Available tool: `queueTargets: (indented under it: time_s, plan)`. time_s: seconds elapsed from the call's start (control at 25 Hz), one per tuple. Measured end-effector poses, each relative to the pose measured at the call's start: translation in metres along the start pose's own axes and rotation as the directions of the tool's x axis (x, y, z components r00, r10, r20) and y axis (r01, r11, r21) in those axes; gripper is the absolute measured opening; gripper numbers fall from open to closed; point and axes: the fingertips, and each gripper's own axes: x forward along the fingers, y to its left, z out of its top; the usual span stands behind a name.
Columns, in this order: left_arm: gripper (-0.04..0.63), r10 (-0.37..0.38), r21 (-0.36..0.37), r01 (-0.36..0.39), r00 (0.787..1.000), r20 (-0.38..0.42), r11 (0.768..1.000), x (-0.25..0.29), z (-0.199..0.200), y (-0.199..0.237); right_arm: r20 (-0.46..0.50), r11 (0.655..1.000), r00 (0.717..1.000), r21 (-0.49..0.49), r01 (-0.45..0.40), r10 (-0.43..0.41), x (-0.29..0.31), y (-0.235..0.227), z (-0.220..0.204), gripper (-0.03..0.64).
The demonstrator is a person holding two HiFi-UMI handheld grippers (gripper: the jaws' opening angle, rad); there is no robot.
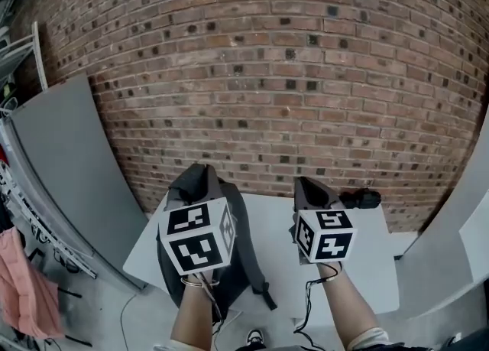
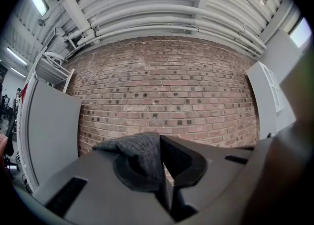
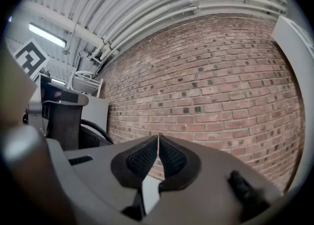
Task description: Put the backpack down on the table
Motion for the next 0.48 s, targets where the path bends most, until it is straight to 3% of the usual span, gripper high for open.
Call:
queueTargets:
  time_s: [0.48]
  plan:
    - [0.034,-0.022,-0.007,0.022,1.000,0.006,1.000,0.127,0.000,0.049,-0.014,0.999,0.999,0.019,0.038,-0.037,0.127,-0.012,-0.001,0.031]
